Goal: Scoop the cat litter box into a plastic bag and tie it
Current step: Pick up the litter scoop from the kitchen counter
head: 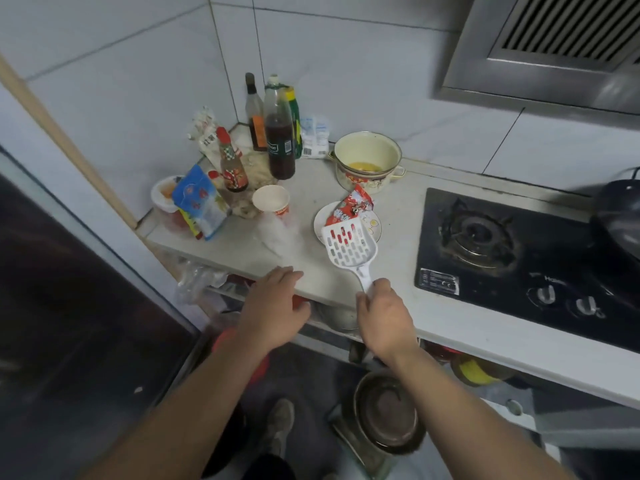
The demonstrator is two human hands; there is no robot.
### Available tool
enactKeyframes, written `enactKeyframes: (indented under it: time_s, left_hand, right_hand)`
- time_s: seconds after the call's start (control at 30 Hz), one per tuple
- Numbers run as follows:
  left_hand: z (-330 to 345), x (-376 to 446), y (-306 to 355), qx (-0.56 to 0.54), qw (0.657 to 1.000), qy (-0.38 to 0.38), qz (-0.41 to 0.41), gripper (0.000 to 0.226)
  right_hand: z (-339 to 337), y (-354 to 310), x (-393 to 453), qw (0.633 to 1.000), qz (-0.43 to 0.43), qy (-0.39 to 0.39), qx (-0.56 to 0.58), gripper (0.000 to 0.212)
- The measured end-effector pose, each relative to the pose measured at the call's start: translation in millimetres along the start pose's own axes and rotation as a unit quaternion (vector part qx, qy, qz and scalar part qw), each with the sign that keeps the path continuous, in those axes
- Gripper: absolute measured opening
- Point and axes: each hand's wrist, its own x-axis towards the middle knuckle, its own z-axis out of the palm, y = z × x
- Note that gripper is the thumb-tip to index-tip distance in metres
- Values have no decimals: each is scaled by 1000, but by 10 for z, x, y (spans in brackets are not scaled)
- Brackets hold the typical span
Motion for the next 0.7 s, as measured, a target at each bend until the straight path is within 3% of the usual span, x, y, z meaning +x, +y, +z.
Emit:
enactKeyframes:
  time_s: [0.37,0.7]
  left_hand:
    - [-151,1570,-1009,7,1000,-21,-1,64]
    - [181,2227,-1221,18,997,-66,18,76]
  right_hand:
    - [449,-780,950,992,122,10,36,21]
    - [599,-900,1262,981,188,24,32,18]
